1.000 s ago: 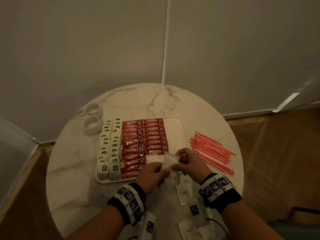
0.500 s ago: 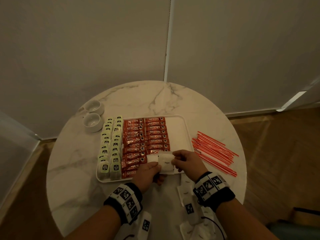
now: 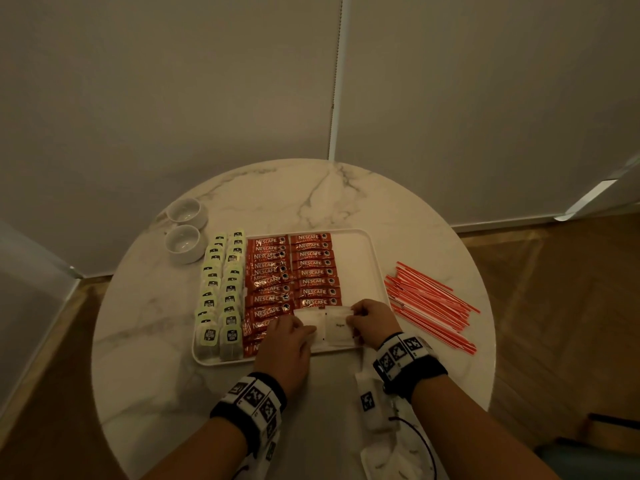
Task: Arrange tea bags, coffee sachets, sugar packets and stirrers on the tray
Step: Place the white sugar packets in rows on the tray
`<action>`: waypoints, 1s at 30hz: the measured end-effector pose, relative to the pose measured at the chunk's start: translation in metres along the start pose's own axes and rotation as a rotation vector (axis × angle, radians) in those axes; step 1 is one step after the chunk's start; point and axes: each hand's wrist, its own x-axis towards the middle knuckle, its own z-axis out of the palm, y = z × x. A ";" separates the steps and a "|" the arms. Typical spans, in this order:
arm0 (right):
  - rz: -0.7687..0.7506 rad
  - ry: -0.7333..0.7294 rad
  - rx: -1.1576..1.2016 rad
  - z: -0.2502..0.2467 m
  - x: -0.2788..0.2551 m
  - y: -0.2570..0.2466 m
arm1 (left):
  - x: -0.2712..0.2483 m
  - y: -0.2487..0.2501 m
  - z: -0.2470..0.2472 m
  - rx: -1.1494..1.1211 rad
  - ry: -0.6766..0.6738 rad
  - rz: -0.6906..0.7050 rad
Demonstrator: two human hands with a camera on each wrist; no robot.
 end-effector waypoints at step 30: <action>-0.089 0.098 -0.409 0.019 0.014 0.000 | 0.017 -0.005 0.005 0.223 -0.009 0.029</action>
